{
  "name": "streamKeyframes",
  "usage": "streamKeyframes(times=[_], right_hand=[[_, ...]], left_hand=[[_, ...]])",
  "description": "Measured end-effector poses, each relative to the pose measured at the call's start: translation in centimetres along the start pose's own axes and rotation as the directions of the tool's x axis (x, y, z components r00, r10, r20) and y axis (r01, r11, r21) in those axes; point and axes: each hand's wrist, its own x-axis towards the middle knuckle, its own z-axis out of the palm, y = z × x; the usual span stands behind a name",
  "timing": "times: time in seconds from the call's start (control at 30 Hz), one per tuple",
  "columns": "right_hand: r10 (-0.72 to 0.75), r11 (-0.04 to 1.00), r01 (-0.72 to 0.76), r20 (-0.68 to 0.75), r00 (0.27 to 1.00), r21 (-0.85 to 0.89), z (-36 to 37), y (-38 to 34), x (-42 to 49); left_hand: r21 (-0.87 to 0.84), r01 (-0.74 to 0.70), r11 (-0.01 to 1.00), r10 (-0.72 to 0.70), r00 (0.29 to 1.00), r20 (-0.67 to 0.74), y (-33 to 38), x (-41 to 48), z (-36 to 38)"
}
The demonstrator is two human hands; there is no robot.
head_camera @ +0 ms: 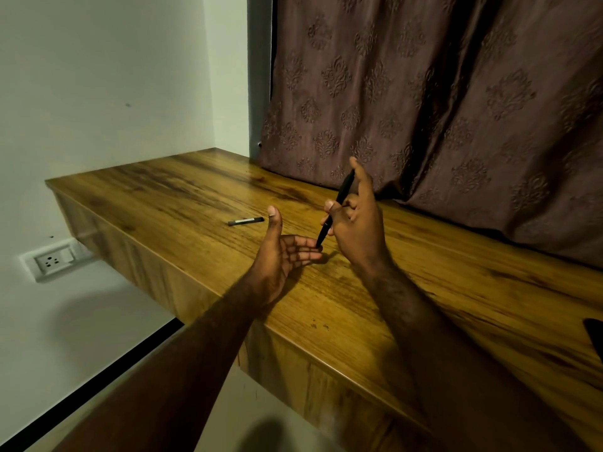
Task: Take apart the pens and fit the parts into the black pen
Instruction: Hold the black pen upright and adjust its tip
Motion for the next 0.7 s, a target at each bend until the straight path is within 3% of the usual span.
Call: streamKeyframes(times=[0.7], right_hand=[[0.011,1.000,-0.011,0.004,1.000,-0.030,0.01,-0.06,-0.12]], left_hand=[[0.000,-0.006,1.000,0.006,1.000,0.000,-0.04,0.05,0.01]])
